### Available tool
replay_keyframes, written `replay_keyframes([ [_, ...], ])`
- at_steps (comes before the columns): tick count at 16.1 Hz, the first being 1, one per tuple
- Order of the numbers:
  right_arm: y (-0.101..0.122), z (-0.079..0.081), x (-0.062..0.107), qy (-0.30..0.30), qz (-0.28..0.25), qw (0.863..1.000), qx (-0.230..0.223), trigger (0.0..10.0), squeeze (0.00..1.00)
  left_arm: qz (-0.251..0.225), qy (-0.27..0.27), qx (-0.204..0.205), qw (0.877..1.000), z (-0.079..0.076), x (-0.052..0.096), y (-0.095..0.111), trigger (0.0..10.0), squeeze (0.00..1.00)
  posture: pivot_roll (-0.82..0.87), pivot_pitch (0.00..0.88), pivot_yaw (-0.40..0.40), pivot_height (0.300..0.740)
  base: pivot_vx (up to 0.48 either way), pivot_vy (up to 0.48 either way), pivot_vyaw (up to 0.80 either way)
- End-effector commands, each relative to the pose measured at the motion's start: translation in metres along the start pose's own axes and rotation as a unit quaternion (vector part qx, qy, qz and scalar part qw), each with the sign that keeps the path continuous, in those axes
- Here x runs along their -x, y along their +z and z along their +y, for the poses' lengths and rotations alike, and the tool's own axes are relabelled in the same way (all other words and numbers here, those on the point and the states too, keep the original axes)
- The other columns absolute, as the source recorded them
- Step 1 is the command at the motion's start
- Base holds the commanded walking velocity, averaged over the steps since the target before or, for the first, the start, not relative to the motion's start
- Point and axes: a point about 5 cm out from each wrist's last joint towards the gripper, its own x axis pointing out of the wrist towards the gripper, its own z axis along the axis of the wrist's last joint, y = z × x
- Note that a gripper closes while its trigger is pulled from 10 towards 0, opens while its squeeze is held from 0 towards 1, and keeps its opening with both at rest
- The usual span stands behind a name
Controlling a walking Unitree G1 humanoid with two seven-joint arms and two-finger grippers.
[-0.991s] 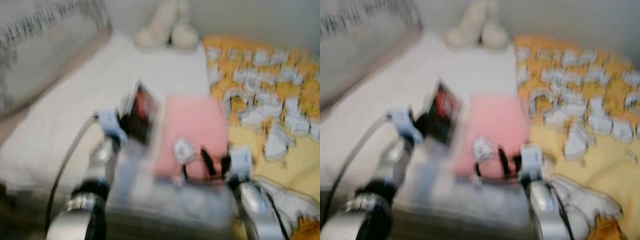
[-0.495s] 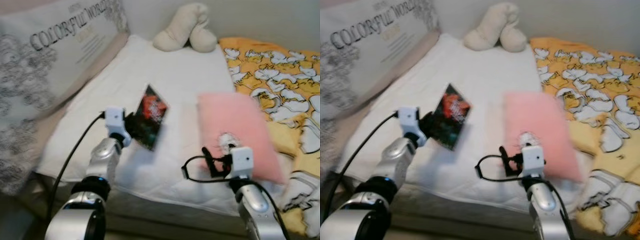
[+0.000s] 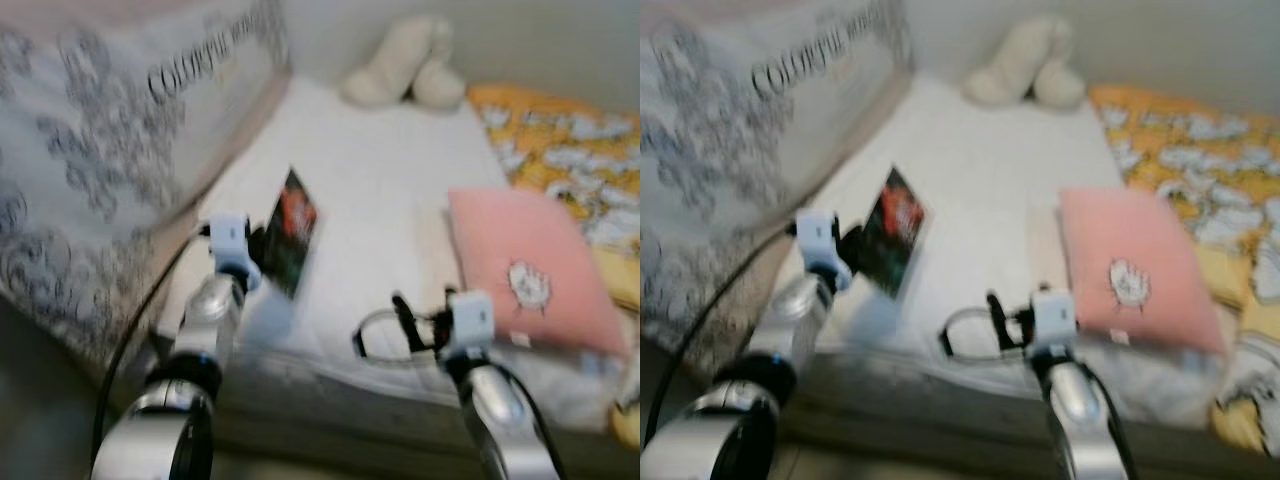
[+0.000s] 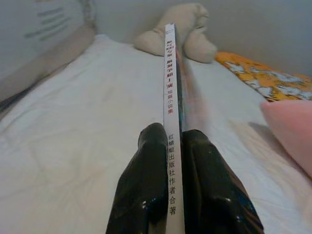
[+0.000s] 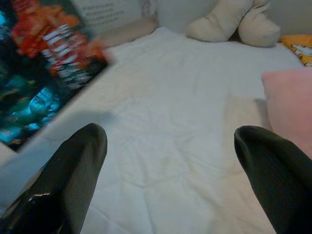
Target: Clean up the room
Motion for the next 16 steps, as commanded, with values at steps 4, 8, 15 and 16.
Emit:
replay_keyframes([
  [4,0.004,-0.004,-0.001,-0.003,-0.006,1.0,0.008,10.0,0.0,-0.031,-0.02,-0.013,0.999,-0.01,-0.006,0.013,10.0,0.0,0.09,0.0,-0.018,0.74,0.48,0.0,0.0],
  [8,0.002,-0.002,0.003,-0.001,-0.002,1.0,0.007,10.0,0.0,-0.028,-0.081,0.018,0.996,-0.047,-0.018,0.017,10.0,0.0,0.08,0.0,-0.022,0.74,0.36,0.0,0.0],
  [15,0.001,-0.008,0.026,-0.017,0.013,1.0,0.013,10.0,0.0,0.08,0.014,0.329,0.941,-0.088,-0.029,-0.011,10.0,0.0,-0.03,0.042,-0.024,0.74,0.0,0.0,0.0],
  [16,0.001,-0.01,0.028,-0.02,0.016,1.0,0.016,10.0,0.0,0.1,0.06,0.345,0.931,-0.075,-0.019,-0.029,10.0,0.0,-0.04,0.047,-0.03,0.74,0.0,0.0,0.0],
])
